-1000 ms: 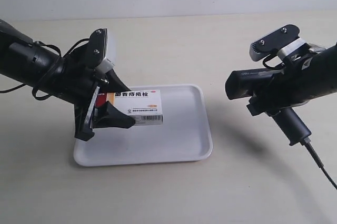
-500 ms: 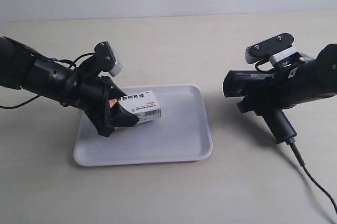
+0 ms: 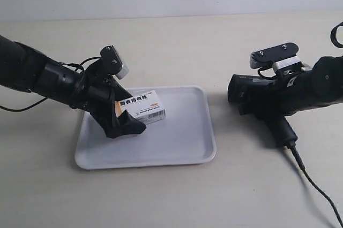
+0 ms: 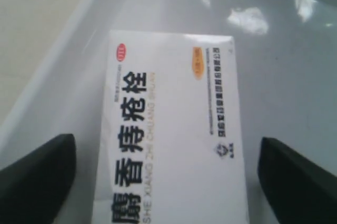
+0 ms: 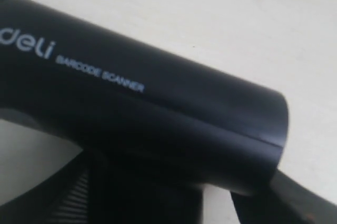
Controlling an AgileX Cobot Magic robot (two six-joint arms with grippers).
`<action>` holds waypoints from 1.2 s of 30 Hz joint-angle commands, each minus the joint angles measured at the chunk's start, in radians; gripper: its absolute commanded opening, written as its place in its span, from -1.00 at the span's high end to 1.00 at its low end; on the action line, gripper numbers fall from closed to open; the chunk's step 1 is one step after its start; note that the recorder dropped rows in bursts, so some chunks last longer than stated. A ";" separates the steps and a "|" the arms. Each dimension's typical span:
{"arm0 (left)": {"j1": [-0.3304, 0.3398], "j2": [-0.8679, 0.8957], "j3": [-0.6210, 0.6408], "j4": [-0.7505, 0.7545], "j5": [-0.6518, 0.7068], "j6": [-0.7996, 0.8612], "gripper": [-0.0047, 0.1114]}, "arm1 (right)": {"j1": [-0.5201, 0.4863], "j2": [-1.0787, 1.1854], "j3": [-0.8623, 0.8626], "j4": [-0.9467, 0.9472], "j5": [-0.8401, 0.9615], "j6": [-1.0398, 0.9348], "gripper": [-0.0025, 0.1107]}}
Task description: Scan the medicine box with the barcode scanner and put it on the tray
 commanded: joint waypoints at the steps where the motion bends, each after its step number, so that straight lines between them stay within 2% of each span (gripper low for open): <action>1: 0.000 0.010 0.007 0.082 0.028 -0.010 -0.89 | 0.003 0.001 -0.004 0.010 -0.017 0.007 -0.18; 2: 0.000 -0.008 0.007 0.083 0.031 -0.010 -0.89 | 0.003 -0.004 -0.004 0.010 -0.017 0.021 -0.35; 4: 0.000 -0.060 0.007 0.090 0.029 -0.063 -0.89 | 0.003 -0.047 -0.004 0.010 0.007 0.052 -0.55; 9: 0.000 -0.276 0.007 0.239 0.030 -0.338 -0.88 | 0.003 -0.311 -0.044 0.007 0.223 0.052 -0.60; 10: 0.000 -0.352 0.007 0.307 0.050 -0.438 -0.80 | 0.003 -0.408 -0.054 0.007 0.274 0.048 -0.57; 12: 0.000 -0.456 0.007 0.386 0.086 -0.563 -0.44 | 0.003 -0.566 -0.054 -0.002 0.292 0.043 -0.37; 13: 0.000 -0.518 0.016 0.411 0.089 -0.643 -0.07 | 0.003 -0.663 -0.054 -0.006 0.292 0.043 -0.08; 14: 0.000 -0.553 0.029 0.428 0.084 -0.695 0.17 | 0.003 -0.725 -0.051 -0.006 0.288 0.043 0.16; 15: 0.000 -0.615 0.069 0.436 0.046 -0.735 0.68 | 0.003 -0.803 -0.036 -0.006 0.271 0.043 0.49; 16: 0.000 -0.660 0.110 0.436 -0.012 -0.766 0.91 | 0.003 -0.858 -0.019 -0.006 0.246 0.043 0.72; 17: 0.000 -0.728 0.176 0.424 -0.117 -0.821 0.89 | 0.003 -0.932 0.022 -0.004 0.196 0.051 0.95; 20: 0.000 -0.919 0.381 0.341 -0.324 -0.852 0.89 | 0.003 -1.038 0.120 0.018 0.136 0.091 0.95; 23: 0.000 -1.084 0.517 0.290 -0.416 -0.852 0.89 | 0.003 -1.088 0.160 0.018 0.156 0.188 0.95; 27: 0.000 -1.333 0.706 0.207 -0.553 -0.854 0.89 | 0.003 -1.124 0.164 0.018 0.176 0.199 0.95; 31: 0.000 -1.539 0.821 0.172 -0.563 -0.863 0.89 | 0.003 -1.129 0.164 0.018 0.167 0.199 0.95; 36: 0.000 -1.710 0.883 0.172 -0.550 -0.863 0.89 | 0.003 -1.129 0.164 0.018 0.167 0.199 0.95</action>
